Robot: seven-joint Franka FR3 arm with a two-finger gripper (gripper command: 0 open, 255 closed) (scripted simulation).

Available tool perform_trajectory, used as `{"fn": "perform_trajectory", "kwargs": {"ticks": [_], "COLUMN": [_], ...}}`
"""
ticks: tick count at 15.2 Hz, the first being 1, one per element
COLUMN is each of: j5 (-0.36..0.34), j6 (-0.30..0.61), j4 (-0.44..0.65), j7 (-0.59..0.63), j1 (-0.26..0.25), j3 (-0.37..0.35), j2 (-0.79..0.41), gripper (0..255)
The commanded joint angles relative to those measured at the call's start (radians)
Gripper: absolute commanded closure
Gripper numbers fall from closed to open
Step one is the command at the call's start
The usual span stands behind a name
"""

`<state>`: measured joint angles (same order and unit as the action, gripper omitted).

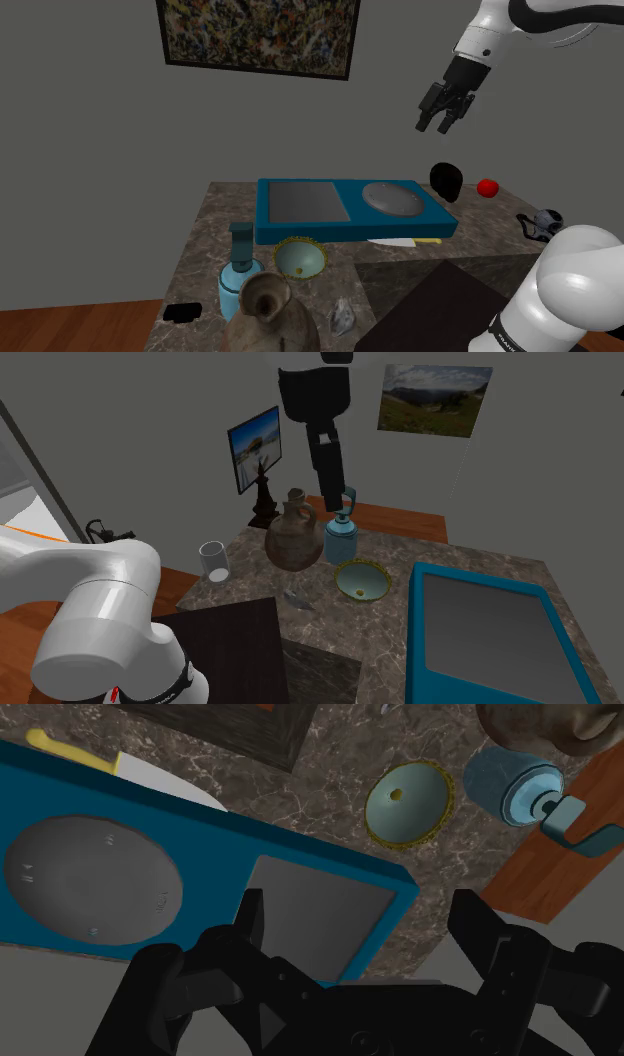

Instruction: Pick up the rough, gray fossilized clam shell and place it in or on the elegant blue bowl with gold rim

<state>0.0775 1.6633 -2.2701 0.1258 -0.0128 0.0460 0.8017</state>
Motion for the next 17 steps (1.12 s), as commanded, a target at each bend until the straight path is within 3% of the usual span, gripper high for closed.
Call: {"fn": "perform_trajectory", "kwargs": {"ticks": [1, 10, 17], "j5": [0.0, 0.057, 0.121], "j6": [0.0, 0.229, 0.436], "j4": [0.0, -0.288, -0.459], "j7": [0.0, 0.115, 0.207], "j1": [0.0, -0.01, -0.038], "j3": [0.0, -0.099, -0.19], "j2": [0.0, 0.026, -0.034], "gripper": [0, 0, 0]}}
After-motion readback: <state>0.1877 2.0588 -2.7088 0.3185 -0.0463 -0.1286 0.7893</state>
